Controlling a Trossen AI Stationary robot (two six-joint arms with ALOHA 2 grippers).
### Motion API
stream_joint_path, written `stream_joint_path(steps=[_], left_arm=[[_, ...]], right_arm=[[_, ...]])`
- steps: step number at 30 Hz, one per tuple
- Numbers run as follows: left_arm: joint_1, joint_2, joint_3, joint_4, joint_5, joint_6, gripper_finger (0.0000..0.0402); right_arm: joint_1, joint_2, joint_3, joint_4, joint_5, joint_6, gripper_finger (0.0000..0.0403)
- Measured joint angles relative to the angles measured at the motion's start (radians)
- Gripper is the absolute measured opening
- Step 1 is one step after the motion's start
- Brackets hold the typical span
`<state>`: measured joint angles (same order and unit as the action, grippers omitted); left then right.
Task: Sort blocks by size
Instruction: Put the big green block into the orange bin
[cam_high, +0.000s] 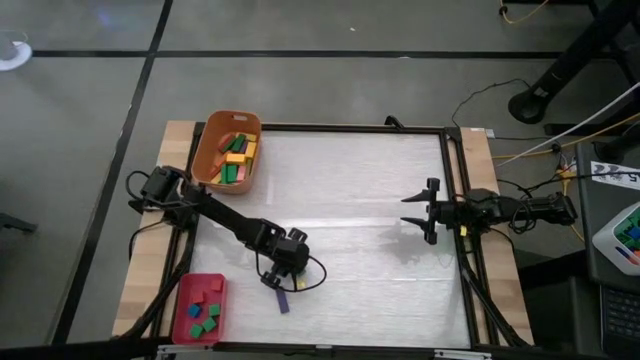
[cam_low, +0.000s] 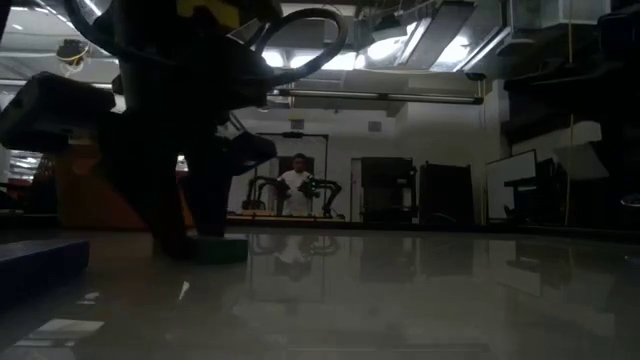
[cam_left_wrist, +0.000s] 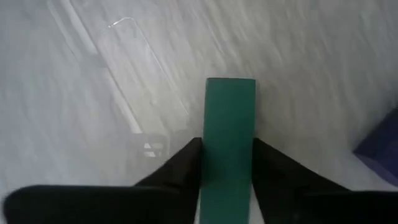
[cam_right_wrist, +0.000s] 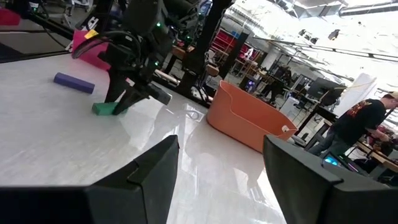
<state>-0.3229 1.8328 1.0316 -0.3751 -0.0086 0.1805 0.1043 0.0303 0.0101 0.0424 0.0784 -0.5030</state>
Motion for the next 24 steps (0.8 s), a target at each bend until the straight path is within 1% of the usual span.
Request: stream_joint_path(steps=[2,3,5,7,10,14,18,23,24], left_arm=[[0.002,0.001,0.008,-0.01,-0.003,-0.018,0.0087],[0.004,0.002,0.016,-0.018,-0.006,-0.023,0.0079],[0.012,0.005,0.039,-0.046,-0.015,-0.025,0.0079],[0.024,0.007,0.069,-0.103,-0.046,-0.029,0.0079],[0.044,0.007,0.135,-0.224,-0.118,-0.066,0.0079],[0.081,0.007,0.241,-0.483,-0.232,-0.09,0.0079],[0.138,0.007,0.339,-0.768,-0.37,-0.103,0.0079],[0.239,0.006,0.403,-1.154,-0.539,-0.183,0.0079],[0.264,0.005,0.406,-1.202,-0.563,-0.212,0.0079]], right_arm=[[0.0,0.0,0.0,0.001,0.0,0.0,0.0232],[0.0,0.0,0.0,0.001,0.0,0.0,0.0232],[0.0,0.0,0.0,0.003,0.0,0.0,0.0232],[0.0,0.0,0.0,0.005,0.0,0.0,0.0232],[0.0,0.0,-0.001,0.005,0.0,0.0,0.0232],[0.0,0.0,-0.001,0.005,0.0,0.0,0.0232],[0.0,0.0,-0.001,0.006,0.0,0.0,0.0232],[0.0,0.0,-0.001,0.007,0.0,0.0,0.0232],[0.0,0.0,-0.001,0.007,0.0,0.0,0.0232]])
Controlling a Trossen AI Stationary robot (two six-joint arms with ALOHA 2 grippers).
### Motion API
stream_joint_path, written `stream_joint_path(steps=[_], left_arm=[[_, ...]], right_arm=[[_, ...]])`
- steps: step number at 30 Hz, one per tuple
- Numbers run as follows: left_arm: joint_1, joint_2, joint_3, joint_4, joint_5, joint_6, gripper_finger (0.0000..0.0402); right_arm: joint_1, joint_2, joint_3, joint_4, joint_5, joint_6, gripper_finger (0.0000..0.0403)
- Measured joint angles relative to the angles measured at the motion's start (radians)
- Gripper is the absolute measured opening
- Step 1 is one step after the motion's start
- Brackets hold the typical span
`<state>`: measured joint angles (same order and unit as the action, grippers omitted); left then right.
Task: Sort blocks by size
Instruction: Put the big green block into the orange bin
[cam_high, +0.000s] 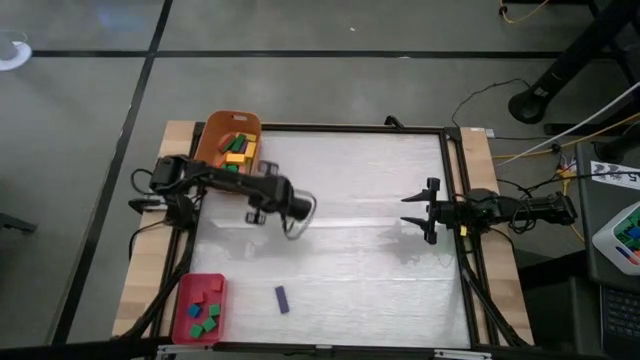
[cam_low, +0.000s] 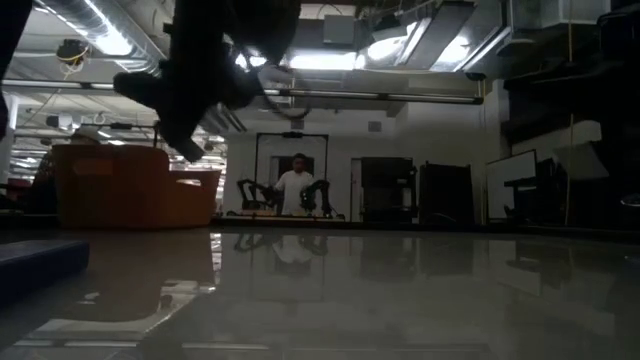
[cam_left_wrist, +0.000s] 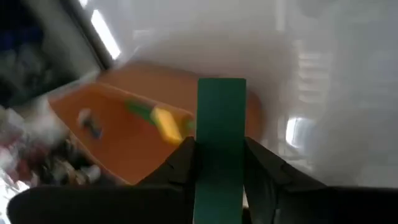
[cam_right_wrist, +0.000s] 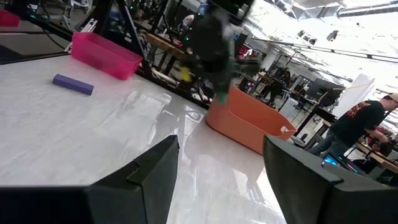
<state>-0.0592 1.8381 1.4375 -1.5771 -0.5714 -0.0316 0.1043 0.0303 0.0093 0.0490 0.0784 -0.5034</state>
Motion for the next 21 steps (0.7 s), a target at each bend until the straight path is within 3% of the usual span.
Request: stream_joint_path(steps=[16,21], left_arm=[[0.422,-0.05,-0.033,0.066,-0.063,-0.195,0.0087],[0.514,-0.05,-0.033,0.076,-0.063,-0.257,0.0115]], right_arm=[[0.0,0.0,0.0,-0.006,0.007,0.0,0.0232],[0.0,0.0,0.0,-0.008,0.007,0.0,0.0232]])
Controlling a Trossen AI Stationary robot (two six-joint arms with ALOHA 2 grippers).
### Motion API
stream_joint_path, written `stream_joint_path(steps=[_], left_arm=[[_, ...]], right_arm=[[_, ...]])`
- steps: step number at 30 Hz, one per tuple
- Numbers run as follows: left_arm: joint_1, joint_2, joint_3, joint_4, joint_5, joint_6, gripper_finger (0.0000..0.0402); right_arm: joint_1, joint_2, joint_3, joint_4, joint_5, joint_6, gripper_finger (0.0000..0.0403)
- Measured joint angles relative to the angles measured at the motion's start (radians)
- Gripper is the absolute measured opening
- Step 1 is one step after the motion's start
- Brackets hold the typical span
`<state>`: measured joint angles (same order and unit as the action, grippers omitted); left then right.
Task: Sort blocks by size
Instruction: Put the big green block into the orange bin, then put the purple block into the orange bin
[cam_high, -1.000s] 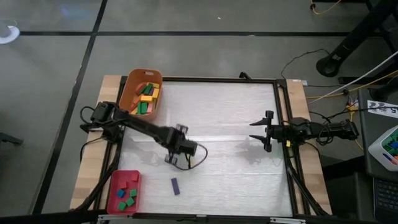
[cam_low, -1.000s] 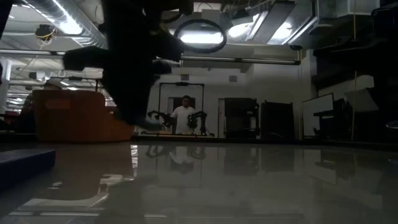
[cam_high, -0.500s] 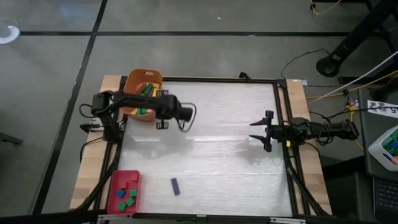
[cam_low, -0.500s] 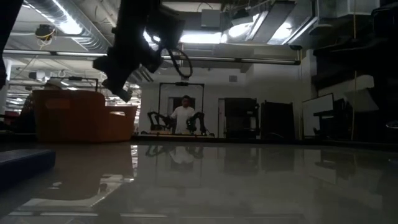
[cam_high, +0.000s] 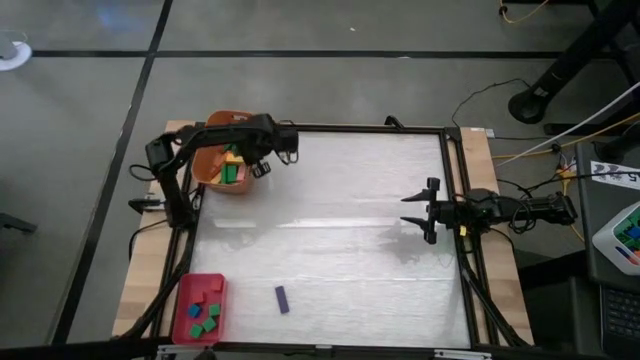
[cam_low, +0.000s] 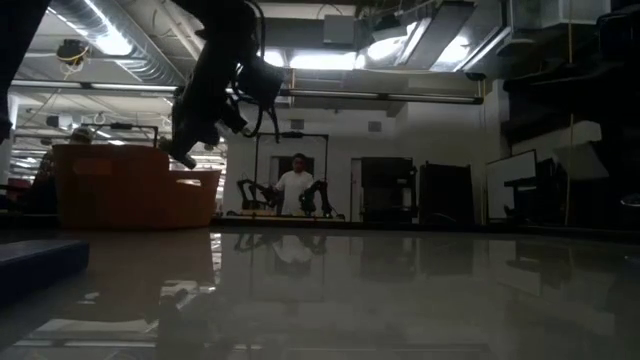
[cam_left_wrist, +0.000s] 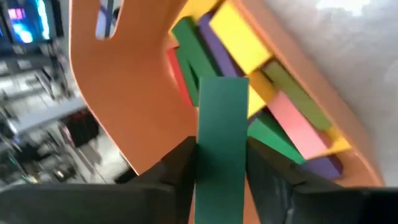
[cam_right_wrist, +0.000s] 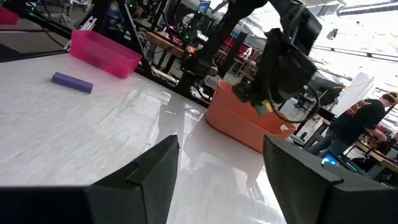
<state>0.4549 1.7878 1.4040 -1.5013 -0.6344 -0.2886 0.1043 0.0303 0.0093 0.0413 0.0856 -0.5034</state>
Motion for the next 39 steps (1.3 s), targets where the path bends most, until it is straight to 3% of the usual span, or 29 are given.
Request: stream_joint_path(steps=[7,14,23,32,39], left_arm=[[0.051,0.0,0.0,0.001,0.001,-0.102,0.0182],[0.013,0.0,0.0,0.032,0.022,-0.175,0.0193],[-0.173,0.0,0.0,0.181,0.293,-0.126,0.0194],[-0.471,0.0,0.0,0.189,0.604,-0.549,0.0194],[-0.729,0.0,0.0,0.315,0.628,-1.007,0.0194]], right_arm=[[0.0,0.0,0.0,-0.001,0.0,0.0,0.0232],[0.0,0.0,0.0,-0.002,0.0,0.0,0.0232],[0.0,0.0,0.0,-0.003,0.0,0.0,0.0232],[0.0,0.0,0.0,-0.004,0.0,0.0,0.0232],[0.0,0.0,0.0,-0.005,0.0,0.0,0.0232]])
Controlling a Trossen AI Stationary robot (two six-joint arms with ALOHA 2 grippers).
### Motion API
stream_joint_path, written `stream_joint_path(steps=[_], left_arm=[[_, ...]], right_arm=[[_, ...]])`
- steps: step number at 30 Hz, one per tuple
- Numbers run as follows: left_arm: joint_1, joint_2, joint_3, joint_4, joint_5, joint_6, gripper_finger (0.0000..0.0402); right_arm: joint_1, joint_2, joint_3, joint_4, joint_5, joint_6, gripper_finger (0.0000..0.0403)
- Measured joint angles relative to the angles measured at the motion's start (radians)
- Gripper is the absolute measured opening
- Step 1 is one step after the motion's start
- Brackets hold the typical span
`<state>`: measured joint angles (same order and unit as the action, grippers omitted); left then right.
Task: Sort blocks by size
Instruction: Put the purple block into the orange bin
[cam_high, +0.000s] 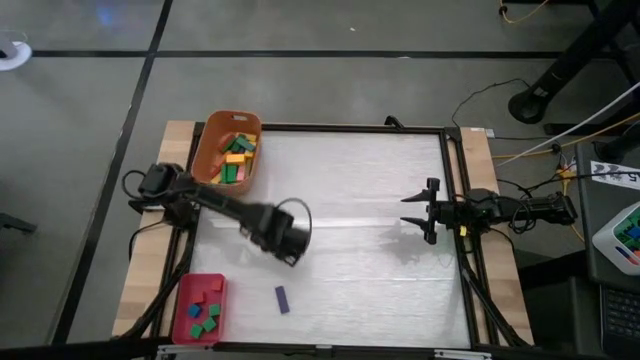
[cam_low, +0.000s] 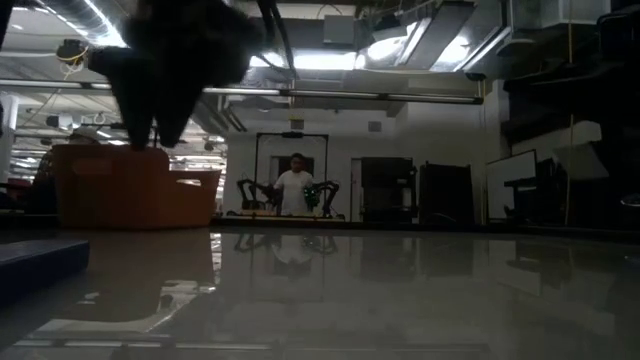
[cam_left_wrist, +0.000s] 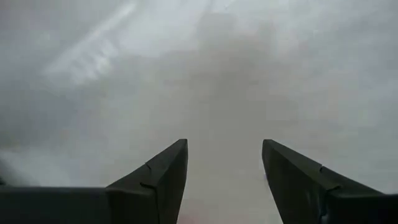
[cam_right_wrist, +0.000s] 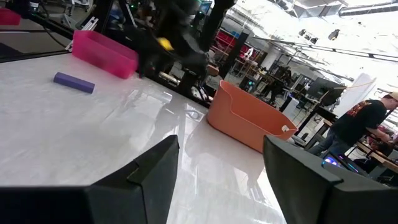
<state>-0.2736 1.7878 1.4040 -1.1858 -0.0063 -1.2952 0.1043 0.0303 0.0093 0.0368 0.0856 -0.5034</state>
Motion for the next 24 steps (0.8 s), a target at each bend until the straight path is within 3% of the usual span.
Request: stream_joint_path(steps=[6,12,17,24], left_arm=[[-0.177,0.008,0.0,0.183,-0.034,-0.474,0.0194],[-0.303,0.07,0.0,0.258,-0.079,-0.812,0.0194],[-0.347,0.128,-0.002,0.337,-0.091,-0.926,0.0194],[-0.35,0.221,-0.002,0.447,-0.095,-0.929,0.0194]], right_arm=[[0.0,0.0,0.0,0.0,0.0,0.0,0.0232],[0.0,0.0,0.0,0.002,0.0,0.0,0.0232],[0.0,0.0,0.0,0.003,0.0,0.0,0.0232],[0.0,0.0,0.0,0.005,0.0,0.0,0.0232]])
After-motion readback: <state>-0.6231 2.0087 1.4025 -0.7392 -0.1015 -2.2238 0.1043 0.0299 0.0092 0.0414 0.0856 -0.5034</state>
